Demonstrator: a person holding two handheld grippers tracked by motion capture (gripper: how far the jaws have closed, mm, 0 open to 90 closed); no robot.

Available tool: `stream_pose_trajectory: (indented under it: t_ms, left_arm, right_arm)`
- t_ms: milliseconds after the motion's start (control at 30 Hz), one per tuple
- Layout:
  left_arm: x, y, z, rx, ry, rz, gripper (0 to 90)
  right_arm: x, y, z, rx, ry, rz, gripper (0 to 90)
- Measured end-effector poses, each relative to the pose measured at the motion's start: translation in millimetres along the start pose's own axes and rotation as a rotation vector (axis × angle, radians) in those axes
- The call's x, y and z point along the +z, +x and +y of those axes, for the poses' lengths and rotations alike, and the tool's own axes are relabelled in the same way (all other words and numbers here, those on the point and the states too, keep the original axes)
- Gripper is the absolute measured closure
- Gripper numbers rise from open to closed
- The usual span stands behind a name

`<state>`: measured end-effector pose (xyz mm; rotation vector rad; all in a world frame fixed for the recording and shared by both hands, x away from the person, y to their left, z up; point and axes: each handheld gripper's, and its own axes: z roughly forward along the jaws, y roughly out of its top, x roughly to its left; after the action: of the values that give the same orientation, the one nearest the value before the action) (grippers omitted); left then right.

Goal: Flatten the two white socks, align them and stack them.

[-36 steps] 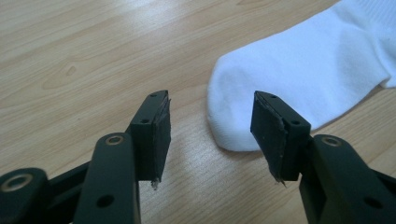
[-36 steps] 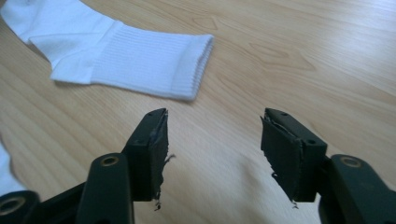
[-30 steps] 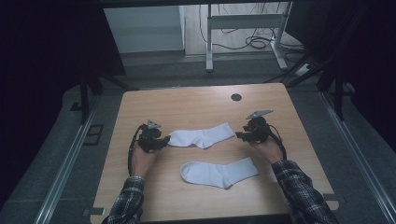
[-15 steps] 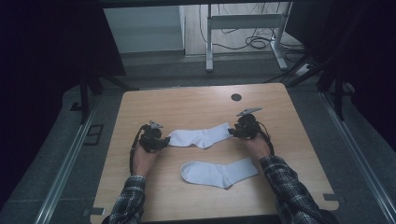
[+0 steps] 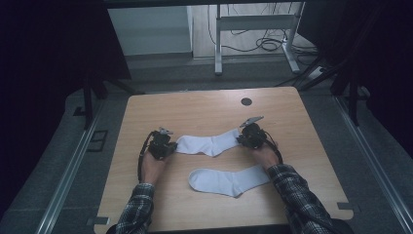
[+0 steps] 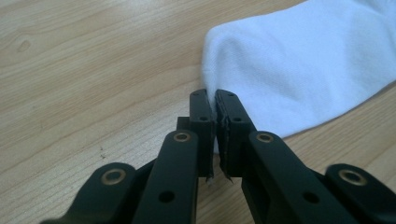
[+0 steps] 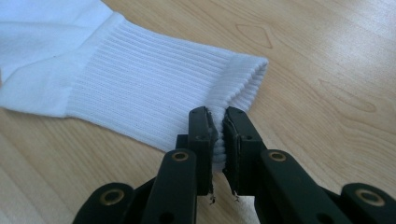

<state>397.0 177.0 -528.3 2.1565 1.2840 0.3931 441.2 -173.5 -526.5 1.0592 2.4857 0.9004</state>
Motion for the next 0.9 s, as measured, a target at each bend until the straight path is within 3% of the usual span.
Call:
stream_pose_trajectory:
  t_ms: [333, 633, 900]
  left_arm:
    - [-16.5, -7.1, 2.1, 0.015, -0.047, -0.014, 86.1]
    - [-42.0, -12.1, -1.6, 0.009, -0.127, -0.073, 86.1]
    - [-50.2, -22.2, -4.8, 0.026, -0.135, -0.112, 86.1]
  right_arm:
    - [-17.6, -3.5, -3.4, -0.019, -0.007, 0.003, 80.7]
    - [-41.0, 0.7, -10.1, -0.042, -0.034, 0.023, 80.7]
    - [-62.8, 1.8, -18.2, -0.037, -0.056, 0.028, 80.6]
